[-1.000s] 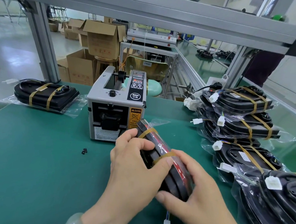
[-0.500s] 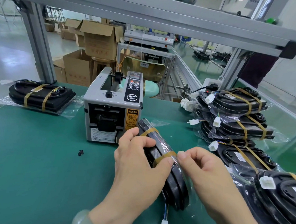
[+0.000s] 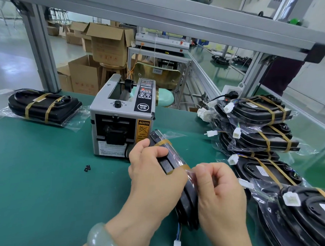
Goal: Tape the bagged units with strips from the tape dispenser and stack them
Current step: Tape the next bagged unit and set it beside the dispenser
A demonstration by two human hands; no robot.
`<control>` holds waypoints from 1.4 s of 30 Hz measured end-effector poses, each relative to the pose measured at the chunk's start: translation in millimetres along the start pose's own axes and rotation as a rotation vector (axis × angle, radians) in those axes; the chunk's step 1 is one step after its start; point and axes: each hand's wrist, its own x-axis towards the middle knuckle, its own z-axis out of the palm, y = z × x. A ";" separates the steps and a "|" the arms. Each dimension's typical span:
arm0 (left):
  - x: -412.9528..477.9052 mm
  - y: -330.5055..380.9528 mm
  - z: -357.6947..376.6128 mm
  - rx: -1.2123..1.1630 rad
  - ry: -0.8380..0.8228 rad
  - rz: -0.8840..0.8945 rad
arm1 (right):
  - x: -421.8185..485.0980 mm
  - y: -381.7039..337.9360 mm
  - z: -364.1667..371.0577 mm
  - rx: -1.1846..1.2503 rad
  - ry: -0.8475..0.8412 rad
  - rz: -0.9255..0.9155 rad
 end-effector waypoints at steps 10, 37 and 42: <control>-4.3 -0.9 -10.5 0.216 0.003 0.154 | -8.5 7.6 -21.6 -0.337 -0.534 -0.025; 21.4 -17.7 -82.4 -0.049 -0.512 0.234 | 19.4 -46.3 -25.3 0.128 -0.694 -0.316; 26.6 -25.5 -85.8 -0.128 -0.575 0.141 | 7.8 -37.3 -1.8 0.107 -0.514 -0.221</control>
